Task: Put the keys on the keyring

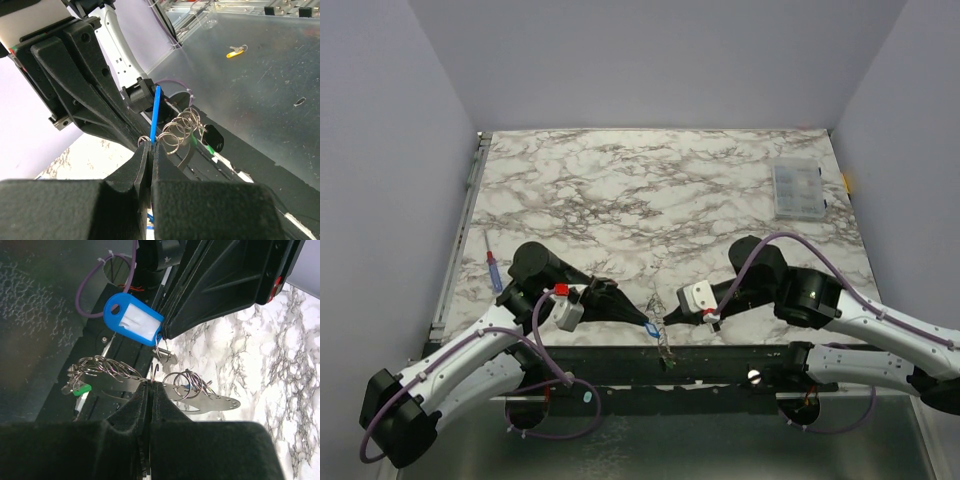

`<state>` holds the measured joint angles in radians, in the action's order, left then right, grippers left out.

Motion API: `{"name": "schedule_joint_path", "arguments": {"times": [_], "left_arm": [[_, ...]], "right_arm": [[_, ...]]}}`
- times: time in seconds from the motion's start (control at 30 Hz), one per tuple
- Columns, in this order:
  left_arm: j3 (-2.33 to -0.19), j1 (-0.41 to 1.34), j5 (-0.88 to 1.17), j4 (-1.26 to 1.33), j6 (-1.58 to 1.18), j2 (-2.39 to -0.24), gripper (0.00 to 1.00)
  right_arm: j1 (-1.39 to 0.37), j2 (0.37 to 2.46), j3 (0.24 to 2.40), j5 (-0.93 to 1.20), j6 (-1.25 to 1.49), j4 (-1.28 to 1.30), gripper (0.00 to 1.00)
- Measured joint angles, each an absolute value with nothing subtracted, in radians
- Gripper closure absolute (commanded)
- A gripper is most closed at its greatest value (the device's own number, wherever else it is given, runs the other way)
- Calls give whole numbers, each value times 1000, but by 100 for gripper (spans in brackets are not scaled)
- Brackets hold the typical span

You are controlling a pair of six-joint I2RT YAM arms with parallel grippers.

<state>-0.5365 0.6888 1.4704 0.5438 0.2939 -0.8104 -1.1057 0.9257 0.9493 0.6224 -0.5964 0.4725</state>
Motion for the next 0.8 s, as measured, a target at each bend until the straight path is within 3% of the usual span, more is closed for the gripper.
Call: {"name": "schedule_joint_path", "arguments": {"times": [0.8], "left_arm": [[-537, 702, 1470, 540, 311, -836, 100]], "right_arm": [[-1106, 938, 964, 638, -604, 465, 99]]}}
